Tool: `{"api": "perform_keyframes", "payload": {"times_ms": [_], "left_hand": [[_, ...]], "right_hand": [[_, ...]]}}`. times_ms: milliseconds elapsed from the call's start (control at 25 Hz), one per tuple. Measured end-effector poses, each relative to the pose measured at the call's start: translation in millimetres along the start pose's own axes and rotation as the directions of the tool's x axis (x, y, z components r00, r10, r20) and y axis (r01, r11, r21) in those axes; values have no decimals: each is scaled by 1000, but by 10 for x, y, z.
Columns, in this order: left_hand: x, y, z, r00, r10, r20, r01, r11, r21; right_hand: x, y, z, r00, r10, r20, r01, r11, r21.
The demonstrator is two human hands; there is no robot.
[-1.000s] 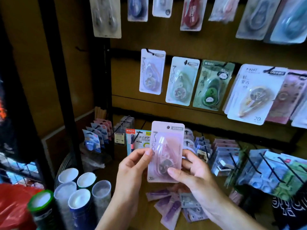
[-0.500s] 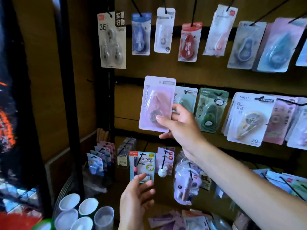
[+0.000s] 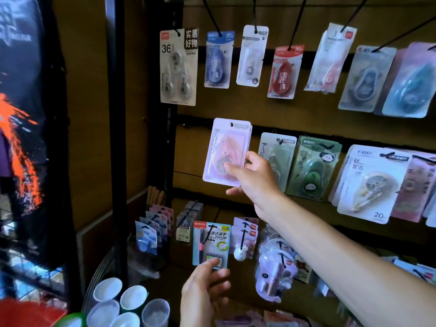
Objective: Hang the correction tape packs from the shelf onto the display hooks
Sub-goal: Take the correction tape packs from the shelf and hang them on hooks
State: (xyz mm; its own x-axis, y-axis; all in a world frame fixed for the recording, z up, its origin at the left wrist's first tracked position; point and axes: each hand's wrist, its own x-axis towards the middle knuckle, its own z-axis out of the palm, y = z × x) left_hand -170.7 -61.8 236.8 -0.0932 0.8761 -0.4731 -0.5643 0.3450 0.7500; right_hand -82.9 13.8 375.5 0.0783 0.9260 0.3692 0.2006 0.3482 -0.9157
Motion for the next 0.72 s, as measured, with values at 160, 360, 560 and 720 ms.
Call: {"api": "perform_keyframes", "payload": {"times_ms": [160, 360, 560, 720], "left_hand": [[10, -28, -13, 1000, -2, 17, 1, 1000, 12], [17, -52, -60, 1000, 13, 4, -13, 999, 30], [16, -72, -81, 997, 72, 35, -73, 997, 36], [55, -184, -129, 978, 199, 68, -204, 975, 90]], "right_hand": [[188, 27, 6, 994, 76, -80, -77, 997, -11], [468, 177, 57, 962, 263, -72, -261, 965, 30], [428, 472, 28, 884, 454, 114, -466, 876, 125], [-149, 987, -320, 819, 458, 344, -515, 852, 92]]}}
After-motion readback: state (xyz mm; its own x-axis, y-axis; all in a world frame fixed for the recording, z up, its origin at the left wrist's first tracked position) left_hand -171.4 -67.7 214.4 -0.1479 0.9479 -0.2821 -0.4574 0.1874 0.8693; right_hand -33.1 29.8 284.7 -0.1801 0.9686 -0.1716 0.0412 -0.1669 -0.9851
